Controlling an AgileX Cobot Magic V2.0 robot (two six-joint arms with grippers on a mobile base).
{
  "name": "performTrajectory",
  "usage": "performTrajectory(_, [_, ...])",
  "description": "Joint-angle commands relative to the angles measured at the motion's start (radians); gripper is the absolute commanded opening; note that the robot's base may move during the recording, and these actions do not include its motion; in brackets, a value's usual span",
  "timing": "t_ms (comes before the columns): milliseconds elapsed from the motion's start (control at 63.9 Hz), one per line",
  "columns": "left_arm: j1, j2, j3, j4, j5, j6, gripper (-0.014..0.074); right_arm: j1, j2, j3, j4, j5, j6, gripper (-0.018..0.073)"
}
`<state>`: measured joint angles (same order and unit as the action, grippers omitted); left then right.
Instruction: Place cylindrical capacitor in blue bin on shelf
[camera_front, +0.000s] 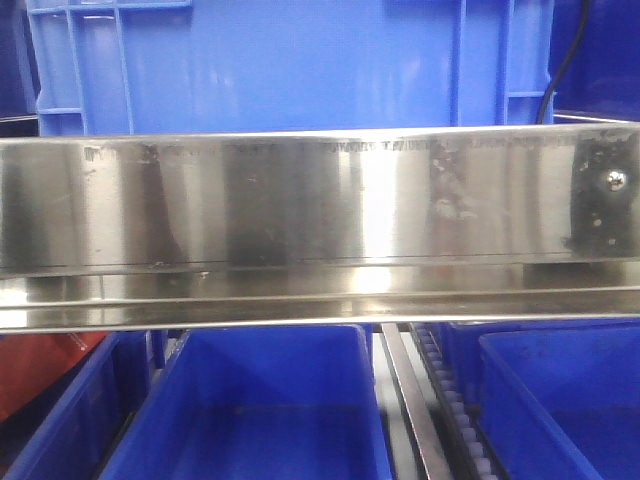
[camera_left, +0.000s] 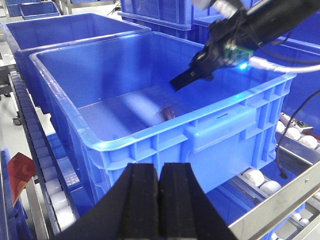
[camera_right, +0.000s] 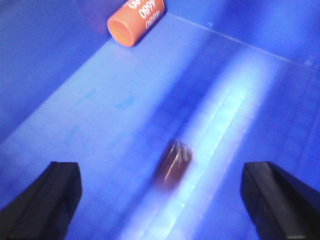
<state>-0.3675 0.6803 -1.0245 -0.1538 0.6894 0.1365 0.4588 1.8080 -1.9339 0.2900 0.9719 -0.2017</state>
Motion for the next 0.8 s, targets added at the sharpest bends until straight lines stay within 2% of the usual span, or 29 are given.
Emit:
performTrajectory(0, [-0.003,-0.006,0.001,0.0,-0.023,-0.006,-0.0111,0.002,-0.063,-0.01,0.0,-0.004,-0.01,0.047])
performTrajectory(125, [-0.003,-0.006,0.001,0.0,-0.023,-0.006,-0.0111,0.002,-0.148,-0.01,-0.021,0.002,-0.01,0.0282])
performTrajectory(188, [-0.003,-0.006,0.001,0.0,-0.023,-0.006,-0.0111,0.002,-0.198,-0.01,-0.046,0.009,-0.006,0.0131])
performTrajectory(282, [-0.003,-0.006,0.001,0.0,-0.025,-0.007,-0.0111,0.002,-0.284,-0.006,-0.13,0.03,0.044,-0.0088])
performTrajectory(329, [-0.003,-0.006,0.001,0.0,-0.025,-0.007,-0.0111,0.002,-0.324,-0.001,-0.202,0.042,0.082,-0.016])
performTrajectory(485, [-0.003,-0.008,0.001,0.0,-0.025,-0.012,-0.0111,0.002,-0.485,0.087,-0.388,0.046,0.155,-0.0153])
performTrajectory(579, [-0.003,-0.019,0.001,0.018,-0.027,-0.016,-0.0111,0.002,-0.592,0.18,-0.422,0.04,0.159,-0.0153])
performTrajectory(642, [-0.003,-0.032,0.001,0.063,-0.023,-0.025,-0.0111,0.002,-0.658,0.257,-0.43,0.021,0.159,-0.0153])
performTrajectory(736, [-0.003,-0.059,0.002,0.174,-0.023,-0.137,-0.0111,0.002,-0.784,0.396,-0.46,-0.036,0.202,-0.0153])
performTrajectory(783, [-0.003,-0.073,0.003,0.223,-0.017,-0.151,-0.0111,0.002,-0.847,0.461,-0.472,-0.069,0.214,-0.0153])
